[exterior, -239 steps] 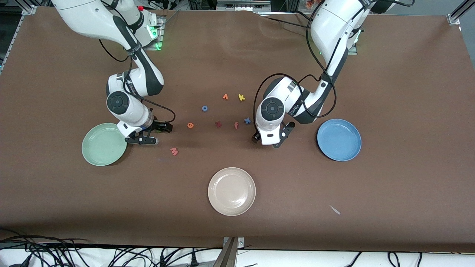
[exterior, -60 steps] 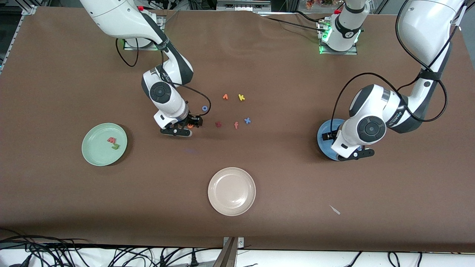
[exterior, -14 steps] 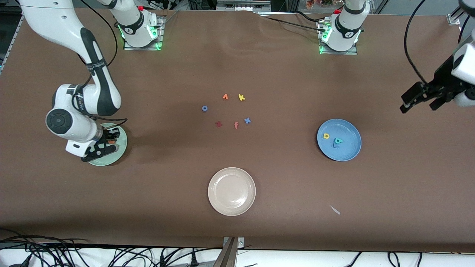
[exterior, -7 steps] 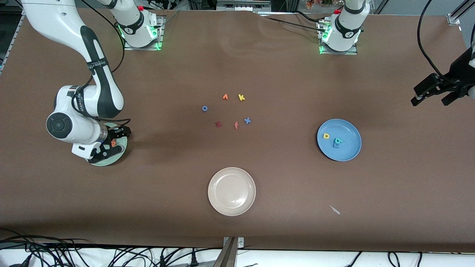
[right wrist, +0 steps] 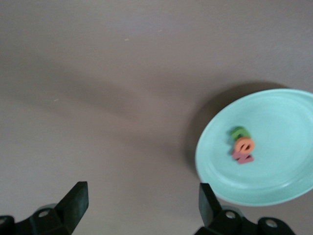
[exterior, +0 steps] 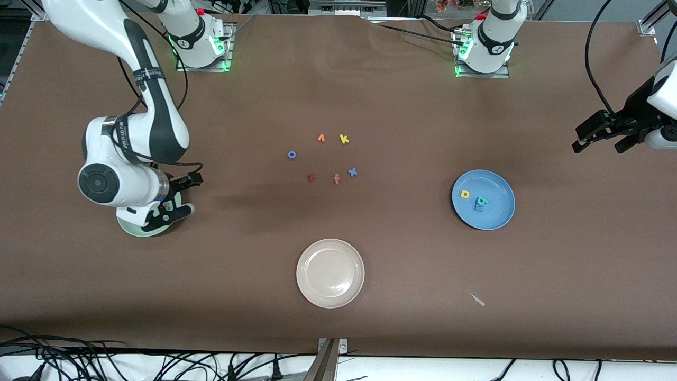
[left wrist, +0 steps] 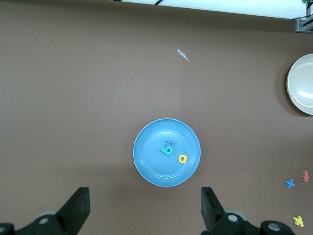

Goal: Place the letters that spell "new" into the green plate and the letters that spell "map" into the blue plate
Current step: 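Drop the orange letter on the green plate and raise the right gripper to rest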

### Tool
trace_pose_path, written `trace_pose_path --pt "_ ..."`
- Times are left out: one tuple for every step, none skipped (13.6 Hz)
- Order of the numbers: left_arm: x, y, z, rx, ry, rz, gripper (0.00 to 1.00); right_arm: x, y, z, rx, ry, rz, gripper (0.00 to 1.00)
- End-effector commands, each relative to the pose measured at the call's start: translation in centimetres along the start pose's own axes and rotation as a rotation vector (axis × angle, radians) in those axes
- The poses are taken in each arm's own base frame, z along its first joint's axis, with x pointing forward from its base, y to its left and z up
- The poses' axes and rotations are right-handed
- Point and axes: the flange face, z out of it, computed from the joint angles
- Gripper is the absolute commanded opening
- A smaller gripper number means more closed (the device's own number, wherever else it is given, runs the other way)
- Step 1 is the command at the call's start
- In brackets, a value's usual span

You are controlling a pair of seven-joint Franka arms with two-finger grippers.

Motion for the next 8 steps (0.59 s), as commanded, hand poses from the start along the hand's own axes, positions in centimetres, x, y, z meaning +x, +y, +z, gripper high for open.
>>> trace_pose_path --pt "-0.3 0.7 -0.7 -0.023 0.003 0.032 1.00 -0.8 -2.1 -4.0 -0.004 -0.015 0.019 1.00" --pt "-0.3 0.5 -0.7 -0.023 0.002 0.029 1.00 -1.6 -4.3 -5.5 -0.021 -0.003 -0.012 1.00" --pt "-0.3 0.3 -0.7 -0.023 0.001 0.024 1.00 -2.9 -4.5 -7.4 -0.035 0.003 -0.001 1.00" --pt "-0.2 0.3 -0.7 -0.023 0.001 0.023 1.00 -4.7 -4.8 -9.7 -0.038 0.038 -0.001 1.00" --pt "-0.2 0.3 -0.8 -0.023 0.001 0.025 1.00 -6.3 -5.7 -11.6 -0.068 0.071 -0.030 1.00" --pt "-0.1 0.4 -1.2 -0.023 -0.006 0.024 1.00 -7.7 -6.1 -13.3 -0.090 0.091 -0.049 1.00" --pt "-0.1 0.7 -1.4 -0.024 -0.014 0.031 1.00 -9.4 -5.3 -15.3 -0.085 0.128 -0.038 1.00" --pt "-0.1 0.6 -1.3 -0.024 -0.020 0.032 1.00 -12.0 -5.2 -18.0 -0.084 0.183 -0.029 1.00"
